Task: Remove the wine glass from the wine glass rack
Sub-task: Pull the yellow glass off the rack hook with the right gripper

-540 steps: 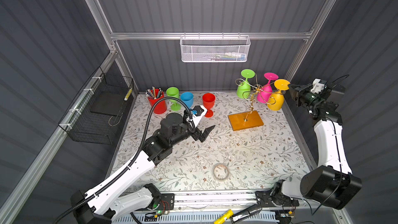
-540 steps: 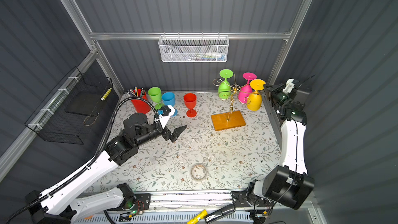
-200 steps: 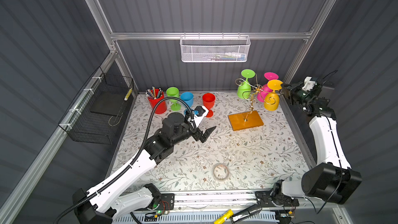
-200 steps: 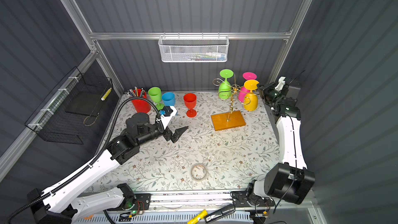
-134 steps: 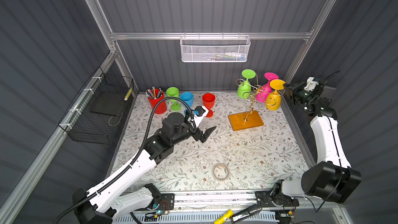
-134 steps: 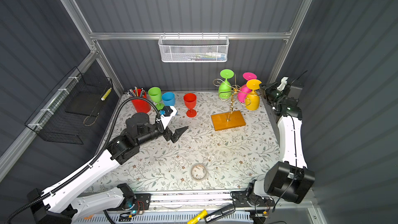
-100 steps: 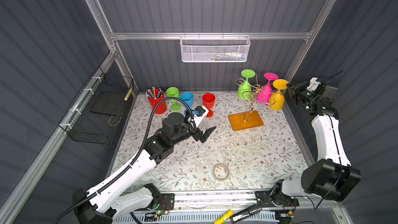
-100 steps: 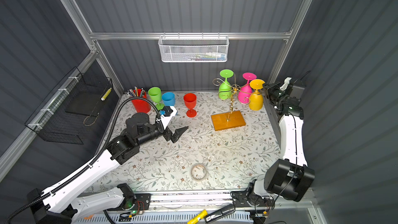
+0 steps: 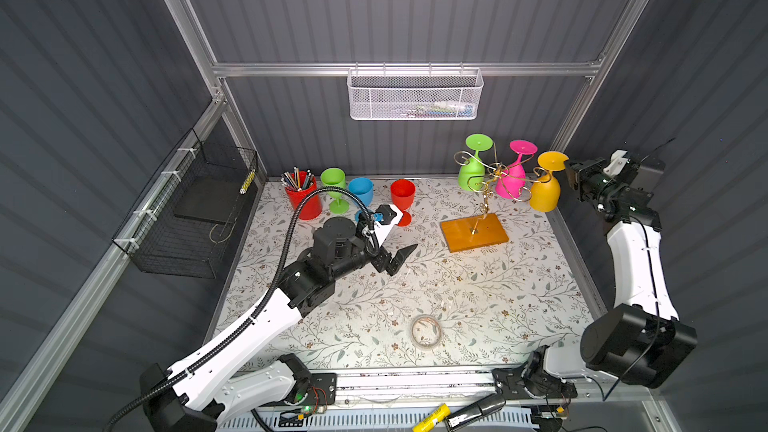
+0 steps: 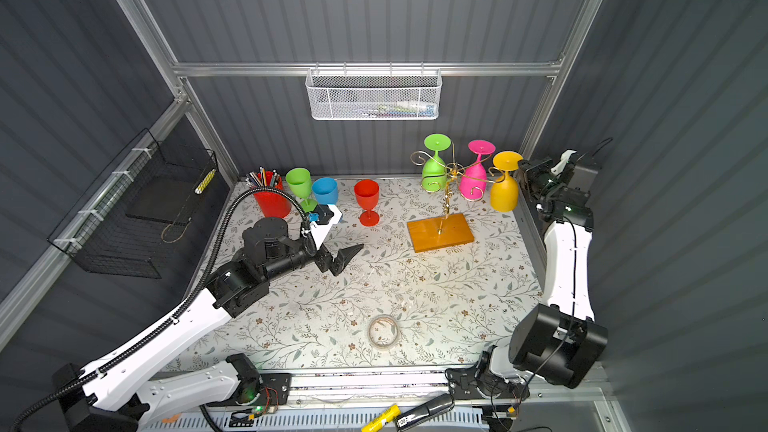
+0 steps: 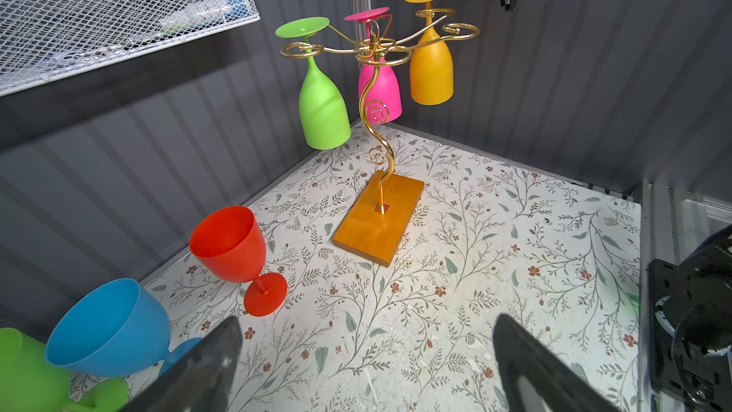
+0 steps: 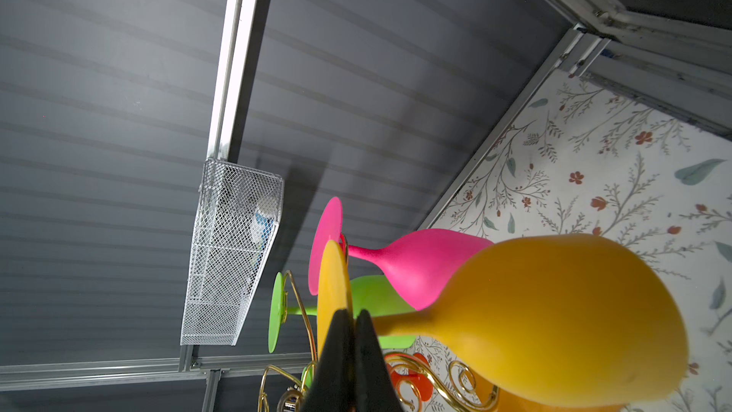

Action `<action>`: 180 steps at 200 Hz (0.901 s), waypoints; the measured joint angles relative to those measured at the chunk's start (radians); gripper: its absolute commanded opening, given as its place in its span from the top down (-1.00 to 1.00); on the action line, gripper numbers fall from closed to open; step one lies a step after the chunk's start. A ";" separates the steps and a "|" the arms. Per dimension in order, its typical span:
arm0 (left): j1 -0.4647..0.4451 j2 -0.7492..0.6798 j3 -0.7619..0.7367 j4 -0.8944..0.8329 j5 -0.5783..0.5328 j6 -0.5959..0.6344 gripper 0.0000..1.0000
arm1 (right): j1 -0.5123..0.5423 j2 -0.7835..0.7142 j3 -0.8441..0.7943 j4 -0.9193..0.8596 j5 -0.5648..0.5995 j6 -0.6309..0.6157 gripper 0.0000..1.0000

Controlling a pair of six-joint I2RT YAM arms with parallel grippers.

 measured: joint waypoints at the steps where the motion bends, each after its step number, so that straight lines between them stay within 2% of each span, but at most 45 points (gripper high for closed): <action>1: 0.000 0.000 0.000 0.000 0.000 0.000 -0.97 | -0.001 -0.001 0.000 0.000 0.000 0.000 1.00; 93: 0.000 0.018 -0.008 0.000 0.000 -0.004 -0.97 | -0.055 -0.234 -0.207 -0.031 0.005 -0.034 1.00; 180: 0.000 0.048 -0.016 0.007 -0.002 -0.004 -0.97 | -0.047 -0.568 -0.354 -0.149 0.019 -0.068 1.00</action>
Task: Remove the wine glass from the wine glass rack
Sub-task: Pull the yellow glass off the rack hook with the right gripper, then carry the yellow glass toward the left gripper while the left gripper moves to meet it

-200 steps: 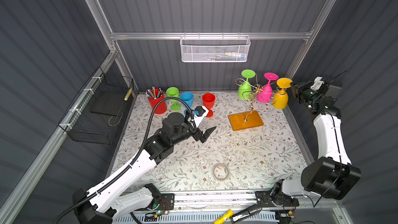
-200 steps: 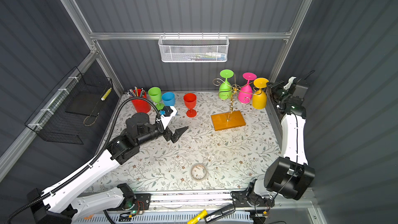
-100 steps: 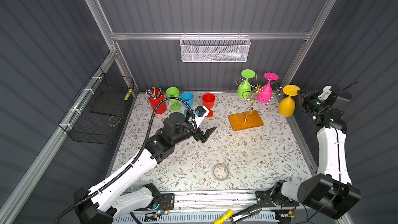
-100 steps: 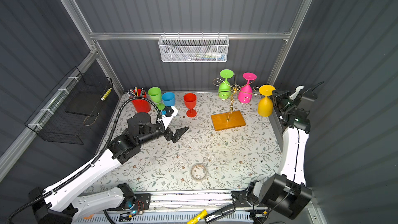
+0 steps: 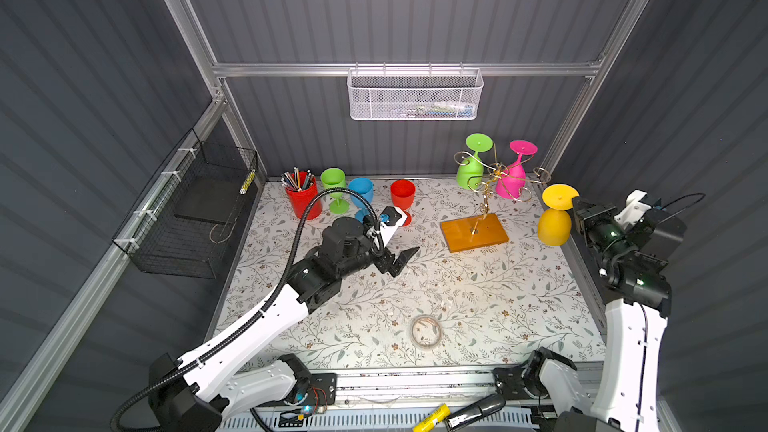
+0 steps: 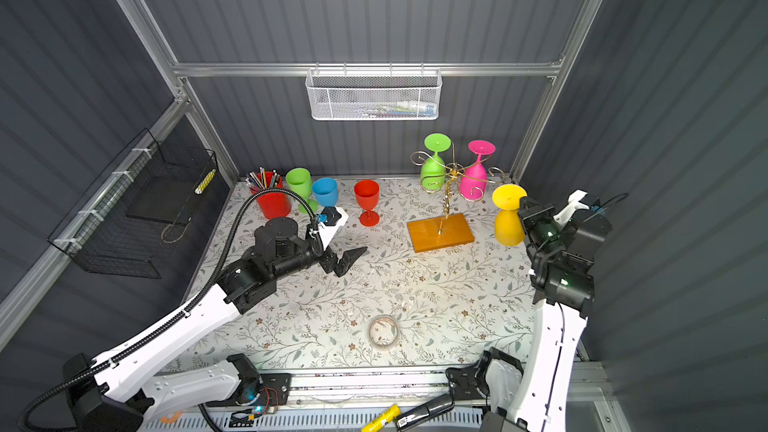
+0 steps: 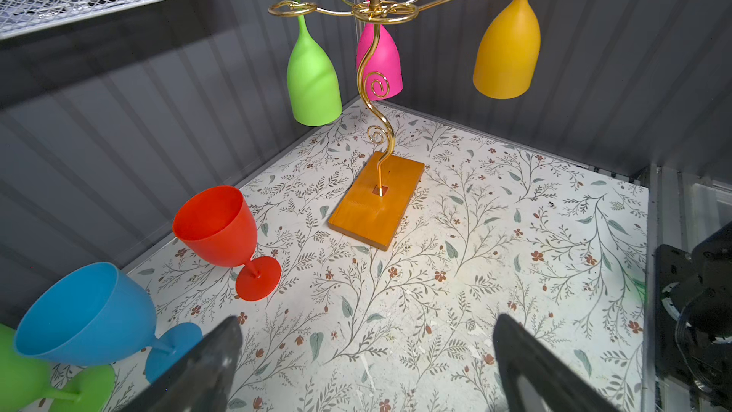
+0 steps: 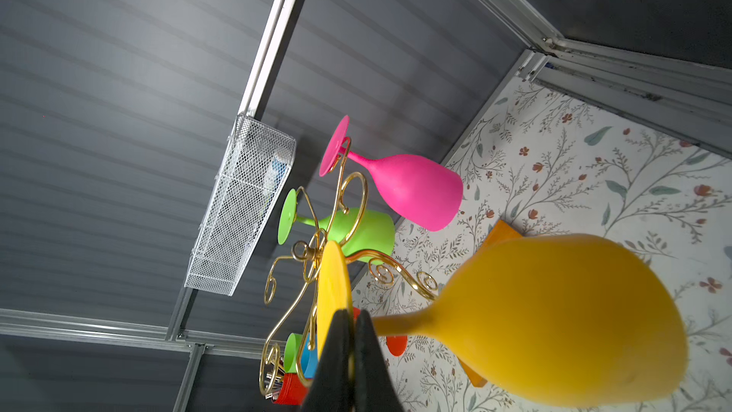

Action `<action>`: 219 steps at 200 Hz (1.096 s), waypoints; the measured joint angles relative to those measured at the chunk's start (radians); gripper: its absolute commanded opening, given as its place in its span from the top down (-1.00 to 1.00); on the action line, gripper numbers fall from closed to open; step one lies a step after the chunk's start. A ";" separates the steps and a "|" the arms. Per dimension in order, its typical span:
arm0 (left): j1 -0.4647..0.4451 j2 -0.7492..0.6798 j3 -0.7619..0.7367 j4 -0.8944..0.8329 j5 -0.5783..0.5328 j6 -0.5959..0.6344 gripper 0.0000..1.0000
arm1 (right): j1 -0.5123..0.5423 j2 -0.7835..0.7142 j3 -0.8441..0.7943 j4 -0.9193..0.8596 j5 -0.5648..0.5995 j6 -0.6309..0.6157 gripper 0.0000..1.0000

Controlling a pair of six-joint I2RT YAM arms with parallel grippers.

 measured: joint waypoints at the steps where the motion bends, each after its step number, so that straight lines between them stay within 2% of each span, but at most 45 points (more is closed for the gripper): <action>1: 0.000 0.000 0.000 0.000 0.000 0.000 -0.97 | 0.002 -0.005 -0.003 -0.003 0.000 0.000 1.00; 33: 0.000 0.002 -0.001 0.000 0.000 0.000 -0.97 | 0.074 -0.097 -0.050 -0.082 0.027 -0.014 1.00; 117: 0.000 0.004 -0.003 0.000 -0.035 0.000 -0.97 | 0.354 -0.235 -0.085 -0.196 0.191 -0.033 1.00; 153: -0.006 0.020 -0.003 -0.001 -0.056 0.001 -0.97 | 0.461 -0.251 -0.131 -0.214 0.249 -0.023 1.00; 219: -0.011 0.035 -0.003 -0.005 -0.088 0.005 -0.98 | 0.734 -0.191 -0.169 -0.189 0.401 -0.006 1.00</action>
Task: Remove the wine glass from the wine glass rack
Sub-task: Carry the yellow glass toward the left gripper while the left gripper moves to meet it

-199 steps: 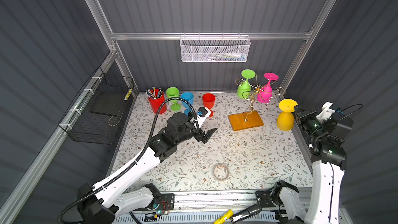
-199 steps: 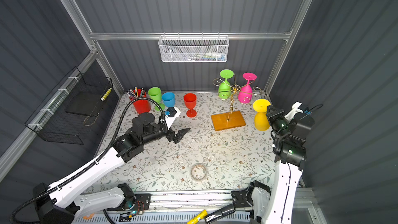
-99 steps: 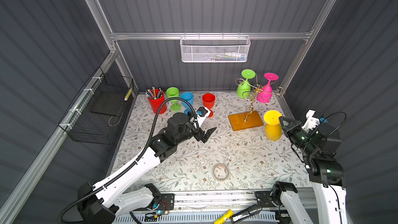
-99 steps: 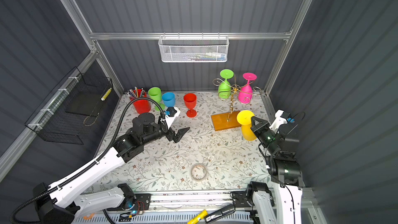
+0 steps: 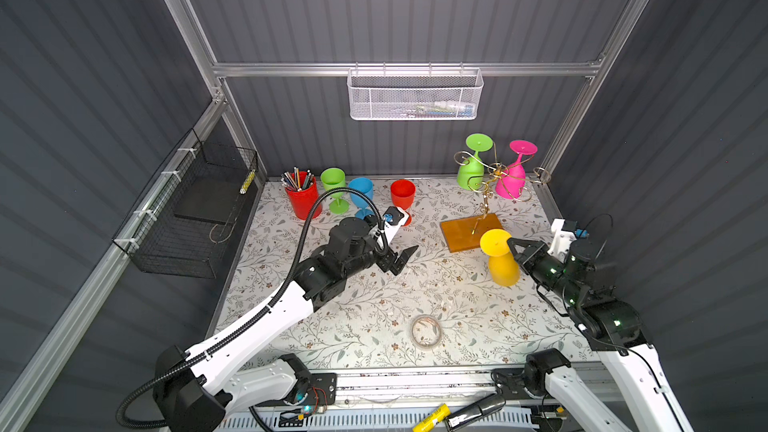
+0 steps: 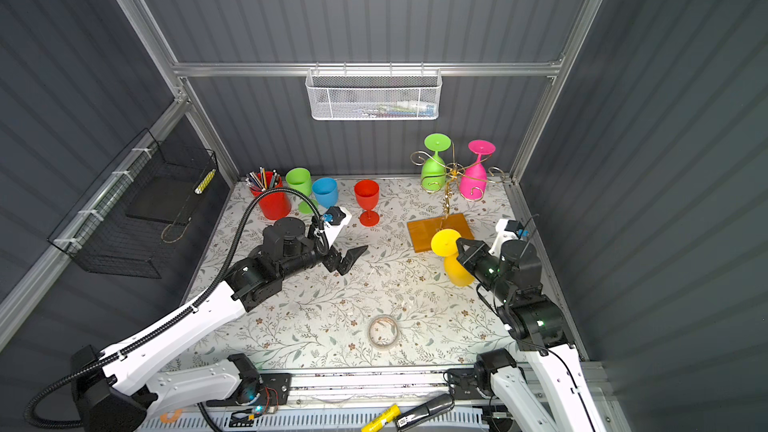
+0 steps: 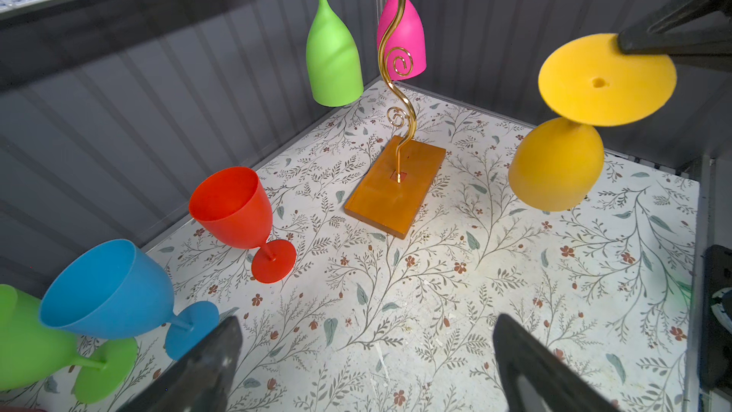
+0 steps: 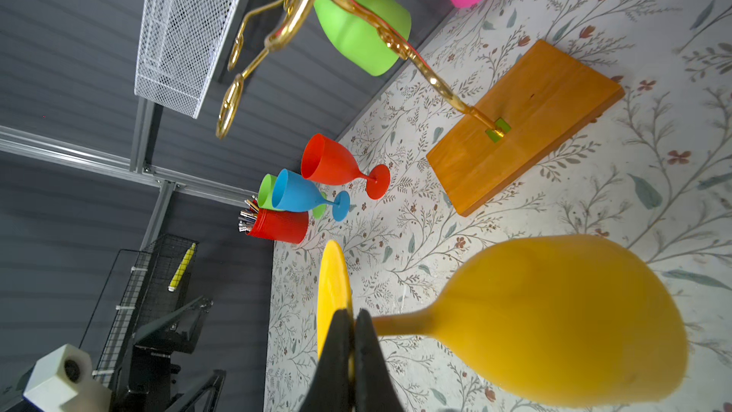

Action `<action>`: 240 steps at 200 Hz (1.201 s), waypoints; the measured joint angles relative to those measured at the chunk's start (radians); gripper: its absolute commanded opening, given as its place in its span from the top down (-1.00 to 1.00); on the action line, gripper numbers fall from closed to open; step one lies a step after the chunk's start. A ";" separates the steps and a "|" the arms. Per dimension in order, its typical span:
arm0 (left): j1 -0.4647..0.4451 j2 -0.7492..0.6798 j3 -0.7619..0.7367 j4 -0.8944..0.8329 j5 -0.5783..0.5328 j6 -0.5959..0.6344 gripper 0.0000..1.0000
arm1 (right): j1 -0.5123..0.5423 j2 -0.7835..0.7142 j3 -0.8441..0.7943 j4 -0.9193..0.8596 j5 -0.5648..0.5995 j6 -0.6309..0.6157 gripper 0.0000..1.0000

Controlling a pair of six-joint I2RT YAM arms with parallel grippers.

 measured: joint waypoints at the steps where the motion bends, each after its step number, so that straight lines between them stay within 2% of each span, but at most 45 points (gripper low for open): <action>1: 0.000 0.000 0.000 0.000 0.000 0.000 -0.98 | 0.003 0.002 0.000 0.001 0.002 0.000 1.00; 44: 0.000 0.004 0.000 -0.004 -0.025 0.000 -0.98 | 0.204 0.104 0.003 0.047 0.124 -0.024 1.00; 85: 0.000 0.008 0.000 -0.010 -0.058 0.000 -0.98 | 0.335 0.217 0.057 0.085 0.196 -0.104 1.00; 118: -0.002 0.012 0.013 -0.050 -0.148 -0.001 -0.99 | 0.402 0.286 0.083 0.168 0.204 -0.197 1.00; 165: -0.002 0.012 0.069 -0.095 -0.275 -0.055 -0.98 | 0.436 0.362 0.083 0.251 0.176 -0.288 1.00; 203: -0.002 0.043 0.208 -0.199 -0.330 -0.168 -0.97 | 0.476 0.391 0.084 0.312 0.131 -0.428 1.00; 240: -0.002 0.160 0.448 -0.425 -0.368 -0.310 -0.97 | 0.531 0.389 0.080 0.394 0.118 -0.589 1.00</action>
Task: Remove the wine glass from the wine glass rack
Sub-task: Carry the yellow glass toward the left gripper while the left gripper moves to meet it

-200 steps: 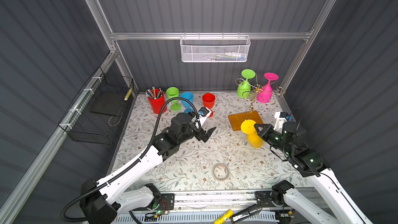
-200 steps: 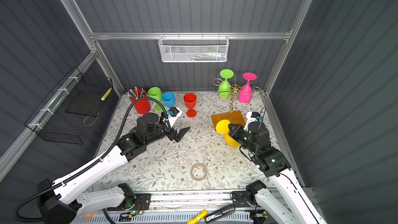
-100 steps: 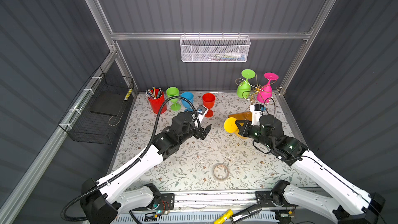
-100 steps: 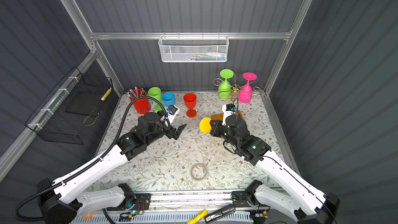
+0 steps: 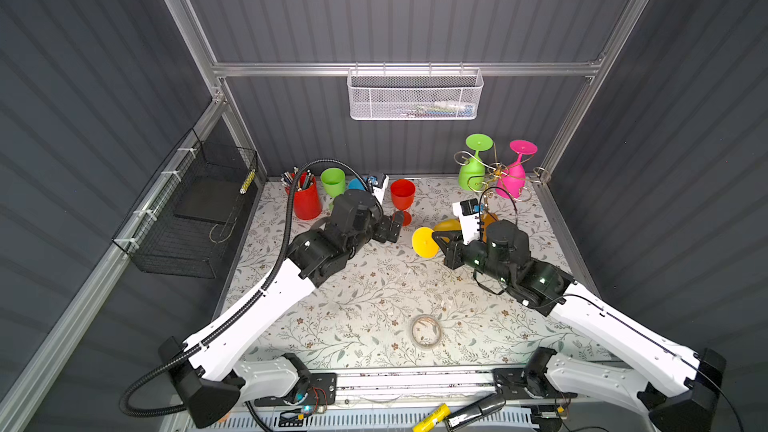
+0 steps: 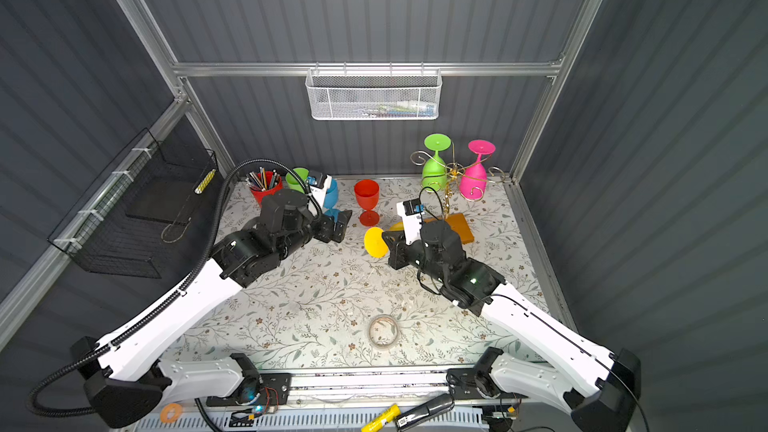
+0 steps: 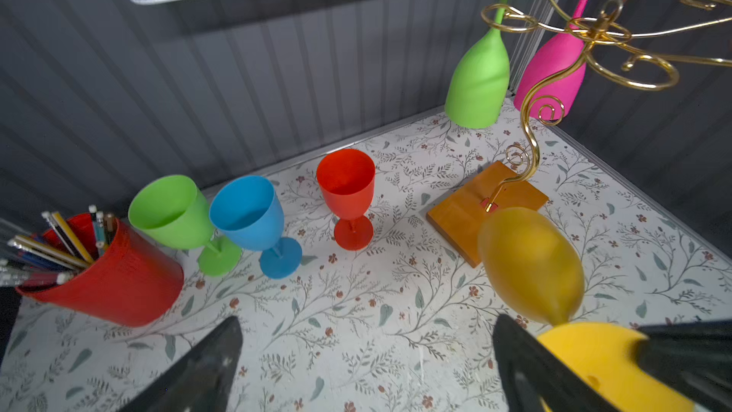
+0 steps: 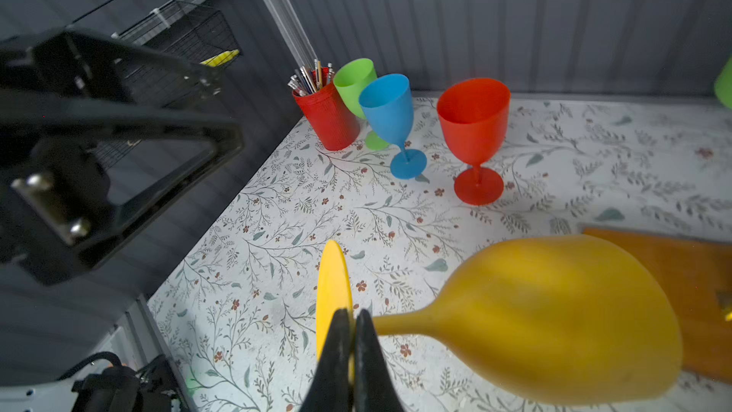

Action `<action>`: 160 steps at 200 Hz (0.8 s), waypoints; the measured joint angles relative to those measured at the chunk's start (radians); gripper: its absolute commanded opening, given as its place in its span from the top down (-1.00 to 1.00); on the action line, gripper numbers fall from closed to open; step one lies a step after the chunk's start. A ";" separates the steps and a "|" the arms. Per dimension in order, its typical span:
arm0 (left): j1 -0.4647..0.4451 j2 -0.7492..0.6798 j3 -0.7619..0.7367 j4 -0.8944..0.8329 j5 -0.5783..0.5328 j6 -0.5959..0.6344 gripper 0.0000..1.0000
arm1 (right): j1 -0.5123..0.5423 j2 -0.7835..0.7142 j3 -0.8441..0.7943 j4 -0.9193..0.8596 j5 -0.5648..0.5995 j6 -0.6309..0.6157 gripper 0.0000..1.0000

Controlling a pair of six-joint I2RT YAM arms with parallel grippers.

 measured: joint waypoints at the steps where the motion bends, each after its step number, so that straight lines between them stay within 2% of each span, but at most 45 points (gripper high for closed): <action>1: 0.000 0.005 0.008 -0.008 -0.001 -0.007 -0.97 | 0.001 0.000 0.000 0.002 0.000 -0.003 1.00; 25: 0.000 0.051 0.096 -0.158 -0.033 -0.139 -0.96 | 0.040 0.001 -0.026 0.069 0.005 -0.102 1.00; 59: 0.000 0.056 0.115 -0.328 -0.066 -0.351 -0.90 | 0.091 0.006 -0.087 0.162 0.014 -0.223 1.00; 118: 0.000 0.059 0.114 -0.515 -0.062 -0.752 -0.64 | 0.160 0.037 -0.205 0.346 0.026 -0.380 1.00; 160: 0.000 0.055 0.077 -0.561 -0.028 -0.949 -0.58 | 0.211 0.092 -0.234 0.464 0.065 -0.492 1.00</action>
